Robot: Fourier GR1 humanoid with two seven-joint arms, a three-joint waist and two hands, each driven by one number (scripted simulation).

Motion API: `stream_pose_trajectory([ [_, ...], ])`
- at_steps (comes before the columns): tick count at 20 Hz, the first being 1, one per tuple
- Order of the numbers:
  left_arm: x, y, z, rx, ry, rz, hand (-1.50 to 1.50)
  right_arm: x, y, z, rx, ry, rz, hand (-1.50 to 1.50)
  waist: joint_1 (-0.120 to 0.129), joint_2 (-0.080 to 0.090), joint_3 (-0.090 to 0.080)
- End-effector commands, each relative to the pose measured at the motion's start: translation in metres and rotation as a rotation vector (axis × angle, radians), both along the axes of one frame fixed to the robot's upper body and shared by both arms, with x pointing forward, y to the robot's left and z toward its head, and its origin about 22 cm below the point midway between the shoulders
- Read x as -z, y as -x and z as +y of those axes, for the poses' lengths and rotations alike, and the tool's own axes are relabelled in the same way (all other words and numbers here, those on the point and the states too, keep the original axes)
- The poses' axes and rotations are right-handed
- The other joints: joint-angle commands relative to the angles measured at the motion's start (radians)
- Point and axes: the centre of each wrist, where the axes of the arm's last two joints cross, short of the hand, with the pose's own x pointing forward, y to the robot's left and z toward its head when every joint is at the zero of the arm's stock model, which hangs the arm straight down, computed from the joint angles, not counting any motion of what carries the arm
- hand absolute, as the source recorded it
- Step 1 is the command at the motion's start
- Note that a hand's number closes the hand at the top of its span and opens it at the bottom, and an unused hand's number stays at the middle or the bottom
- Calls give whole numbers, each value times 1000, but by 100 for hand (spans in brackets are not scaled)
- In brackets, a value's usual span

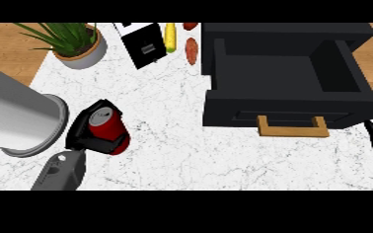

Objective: Pick up the can, place it into the drawer and close the drawer

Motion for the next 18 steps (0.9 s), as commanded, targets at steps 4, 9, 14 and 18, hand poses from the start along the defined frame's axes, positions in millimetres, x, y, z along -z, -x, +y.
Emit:
stream_pose_trajectory([
  [4,-33,-20,-35,-292,41,-96,150,-5,15,-11,1,-1,-18,-150,-19,-1,0],
  [9,-73,-25,-62,-220,26,-80,150,0,8,8,-10,-4,-14,-150,-19,1,0],
  [14,-137,-41,-76,-164,-6,-145,150,-5,16,-10,-13,10,-34,-150,-21,-1,0],
  [18,-171,-42,-108,-151,-7,-177,150,-13,20,8,0,-6,-13,-150,-21,0,-1],
])
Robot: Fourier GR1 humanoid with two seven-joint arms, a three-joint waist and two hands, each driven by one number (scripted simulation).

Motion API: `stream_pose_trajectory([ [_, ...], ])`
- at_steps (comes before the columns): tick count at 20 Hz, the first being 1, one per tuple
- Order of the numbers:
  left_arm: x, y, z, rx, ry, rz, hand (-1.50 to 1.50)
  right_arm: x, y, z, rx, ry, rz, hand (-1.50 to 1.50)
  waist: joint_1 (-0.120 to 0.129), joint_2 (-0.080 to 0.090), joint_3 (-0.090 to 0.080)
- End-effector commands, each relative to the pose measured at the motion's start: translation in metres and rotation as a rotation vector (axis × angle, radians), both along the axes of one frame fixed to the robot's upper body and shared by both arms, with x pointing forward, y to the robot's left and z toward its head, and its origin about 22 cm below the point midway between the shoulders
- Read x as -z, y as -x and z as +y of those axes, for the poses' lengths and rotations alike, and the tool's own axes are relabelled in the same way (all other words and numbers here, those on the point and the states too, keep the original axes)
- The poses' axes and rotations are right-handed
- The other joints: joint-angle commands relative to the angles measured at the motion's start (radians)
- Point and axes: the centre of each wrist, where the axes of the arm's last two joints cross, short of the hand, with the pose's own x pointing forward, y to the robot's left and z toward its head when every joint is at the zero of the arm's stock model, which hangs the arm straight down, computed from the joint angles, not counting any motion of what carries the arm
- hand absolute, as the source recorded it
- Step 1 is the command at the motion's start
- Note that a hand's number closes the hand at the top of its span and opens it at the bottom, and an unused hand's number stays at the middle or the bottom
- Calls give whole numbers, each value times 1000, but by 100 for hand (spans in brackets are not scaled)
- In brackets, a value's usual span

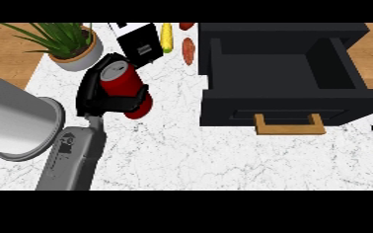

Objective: Pick up the can, place it into the drawer and close the drawer

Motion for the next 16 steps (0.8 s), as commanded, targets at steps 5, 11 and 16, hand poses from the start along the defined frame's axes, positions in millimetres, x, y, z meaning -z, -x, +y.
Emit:
stream_pose_trajectory([
  [5,-66,2,-59,78,-27,-18,150,4,6,-7,7,19,-10,-150,-3,0,0],
  [11,-108,-16,-113,96,-51,-50,150,-2,-7,-6,10,5,-3,-150,-8,2,0],
  [16,-155,-28,-164,101,-79,-77,150,3,-10,0,3,14,7,-150,-19,4,0],
])
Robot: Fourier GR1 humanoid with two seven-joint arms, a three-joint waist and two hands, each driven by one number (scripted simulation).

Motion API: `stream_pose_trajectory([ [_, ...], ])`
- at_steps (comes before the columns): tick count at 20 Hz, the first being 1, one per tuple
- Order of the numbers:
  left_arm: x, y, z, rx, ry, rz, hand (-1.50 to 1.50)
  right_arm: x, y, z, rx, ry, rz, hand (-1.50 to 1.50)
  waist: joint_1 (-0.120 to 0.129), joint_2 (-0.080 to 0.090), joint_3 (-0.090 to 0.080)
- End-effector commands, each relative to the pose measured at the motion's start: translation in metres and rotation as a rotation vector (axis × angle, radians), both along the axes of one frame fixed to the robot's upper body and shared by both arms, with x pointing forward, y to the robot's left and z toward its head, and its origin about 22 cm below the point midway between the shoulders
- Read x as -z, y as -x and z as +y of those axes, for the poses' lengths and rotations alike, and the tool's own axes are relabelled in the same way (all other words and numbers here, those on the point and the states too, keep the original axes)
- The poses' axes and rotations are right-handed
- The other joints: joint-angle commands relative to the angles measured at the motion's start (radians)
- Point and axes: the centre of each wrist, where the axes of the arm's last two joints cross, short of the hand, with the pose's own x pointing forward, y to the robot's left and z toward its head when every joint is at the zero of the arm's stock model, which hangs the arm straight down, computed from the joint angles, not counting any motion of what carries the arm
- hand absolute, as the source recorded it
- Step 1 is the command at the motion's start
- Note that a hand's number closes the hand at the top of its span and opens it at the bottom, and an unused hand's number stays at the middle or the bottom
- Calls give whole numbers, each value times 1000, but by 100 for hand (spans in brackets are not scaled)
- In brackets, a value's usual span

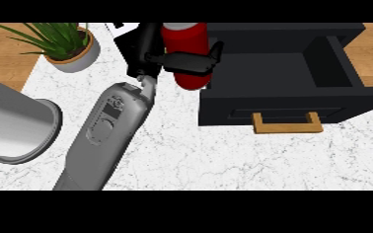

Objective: Pick up the can, place it into the drawer and close the drawer

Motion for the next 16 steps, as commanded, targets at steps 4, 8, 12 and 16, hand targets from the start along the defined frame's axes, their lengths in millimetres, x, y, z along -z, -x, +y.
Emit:
stream_pose_trajectory([
  [4,-52,-15,-45,-7,-16,-7,150,0,5,9,1,-15,-20,-150,-9,1,0],
  [8,-60,-26,-63,4,-34,-1,150,0,7,-1,-14,12,8,-150,-14,2,1],
  [12,-72,-39,-73,-6,-50,-15,150,2,-13,12,1,6,-10,-150,-13,6,0],
  [16,-68,-49,-78,-12,-66,22,150,3,-8,5,0,5,5,-150,-14,5,0],
])
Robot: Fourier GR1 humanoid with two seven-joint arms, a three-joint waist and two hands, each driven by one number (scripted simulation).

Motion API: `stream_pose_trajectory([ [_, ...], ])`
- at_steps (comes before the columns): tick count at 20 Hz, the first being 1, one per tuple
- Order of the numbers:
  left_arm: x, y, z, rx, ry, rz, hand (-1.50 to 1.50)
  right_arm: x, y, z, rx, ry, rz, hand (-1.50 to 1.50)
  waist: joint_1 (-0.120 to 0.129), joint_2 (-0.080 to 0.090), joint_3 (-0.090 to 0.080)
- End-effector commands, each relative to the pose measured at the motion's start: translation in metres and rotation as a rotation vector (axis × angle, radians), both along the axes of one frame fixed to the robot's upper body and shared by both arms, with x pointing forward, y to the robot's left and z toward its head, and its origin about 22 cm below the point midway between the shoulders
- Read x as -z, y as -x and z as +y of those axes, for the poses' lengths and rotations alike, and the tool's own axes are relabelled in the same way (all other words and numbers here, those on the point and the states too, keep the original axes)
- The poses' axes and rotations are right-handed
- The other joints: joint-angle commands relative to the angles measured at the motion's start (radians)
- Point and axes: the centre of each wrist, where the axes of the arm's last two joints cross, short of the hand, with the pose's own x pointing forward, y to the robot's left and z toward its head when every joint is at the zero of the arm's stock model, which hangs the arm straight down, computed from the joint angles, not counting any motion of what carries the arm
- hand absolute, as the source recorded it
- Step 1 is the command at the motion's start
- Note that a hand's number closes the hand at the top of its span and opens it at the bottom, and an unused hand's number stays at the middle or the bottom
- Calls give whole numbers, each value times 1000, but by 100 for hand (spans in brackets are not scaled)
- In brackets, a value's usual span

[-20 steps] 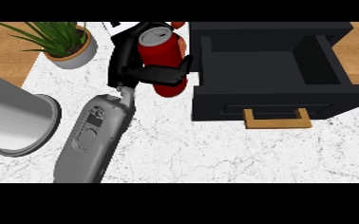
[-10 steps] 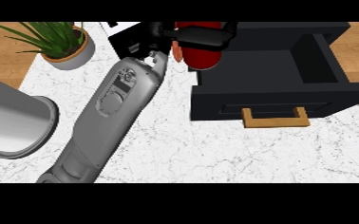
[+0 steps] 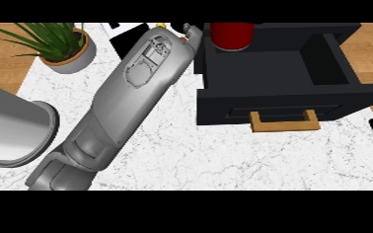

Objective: Pick up the can, place it into the drawer and close the drawer

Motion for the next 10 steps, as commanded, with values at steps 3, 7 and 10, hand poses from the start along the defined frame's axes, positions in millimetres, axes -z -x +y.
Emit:
stream_pose_trajectory([
  [3,-23,-8,-22,-6,-30,6,150,3,0,-5,2,-9,11,-150,-8,1,0],
  [7,-17,-12,-31,-33,-54,5,150,-12,-14,1,-8,12,-27,-150,-22,6,1],
  [10,-13,-18,-29,-24,-65,20,150,-2,-8,3,-28,12,-2,-150,-32,10,1],
])
